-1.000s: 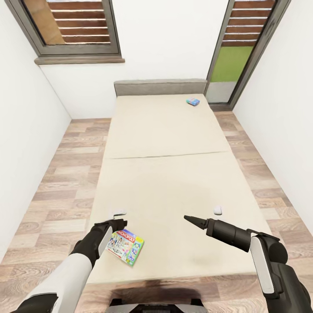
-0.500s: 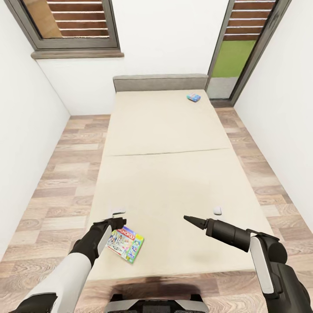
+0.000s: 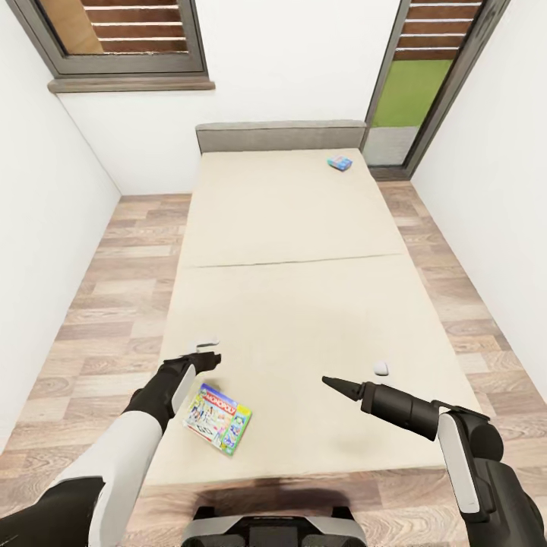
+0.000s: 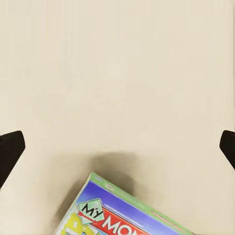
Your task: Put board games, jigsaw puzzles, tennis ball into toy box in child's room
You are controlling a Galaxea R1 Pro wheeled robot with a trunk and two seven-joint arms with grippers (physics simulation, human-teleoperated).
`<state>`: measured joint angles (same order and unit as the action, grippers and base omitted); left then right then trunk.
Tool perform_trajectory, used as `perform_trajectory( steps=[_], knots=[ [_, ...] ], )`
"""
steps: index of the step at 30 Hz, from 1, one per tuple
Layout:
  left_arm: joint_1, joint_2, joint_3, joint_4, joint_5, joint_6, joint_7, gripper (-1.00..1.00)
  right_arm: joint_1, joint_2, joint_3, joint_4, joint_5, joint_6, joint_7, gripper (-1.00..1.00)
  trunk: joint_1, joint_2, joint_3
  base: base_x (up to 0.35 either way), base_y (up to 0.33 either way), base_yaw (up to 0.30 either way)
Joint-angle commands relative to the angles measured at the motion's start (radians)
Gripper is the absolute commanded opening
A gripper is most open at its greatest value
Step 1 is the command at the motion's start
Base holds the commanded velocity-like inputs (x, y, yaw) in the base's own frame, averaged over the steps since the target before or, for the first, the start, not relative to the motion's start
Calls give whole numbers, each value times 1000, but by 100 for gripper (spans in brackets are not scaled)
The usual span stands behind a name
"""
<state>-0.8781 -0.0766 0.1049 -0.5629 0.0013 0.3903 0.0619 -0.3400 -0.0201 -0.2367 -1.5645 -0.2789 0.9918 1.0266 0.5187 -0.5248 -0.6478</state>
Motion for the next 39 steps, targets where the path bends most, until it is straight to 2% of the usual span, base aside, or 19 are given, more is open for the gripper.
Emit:
perform_trajectory(
  steps=[1,39],
  knots=[
    [-3,-1,4,-2,0,6,1,100,-1,0,-1,0,1,4,4,100,0,-1,-3,0,0,0],
    [-16,-2,1,-2,0,-9,0,100,-1,-1,-16,0,3,4,4,100,0,-1,-65,0,0,0]
  ],
)
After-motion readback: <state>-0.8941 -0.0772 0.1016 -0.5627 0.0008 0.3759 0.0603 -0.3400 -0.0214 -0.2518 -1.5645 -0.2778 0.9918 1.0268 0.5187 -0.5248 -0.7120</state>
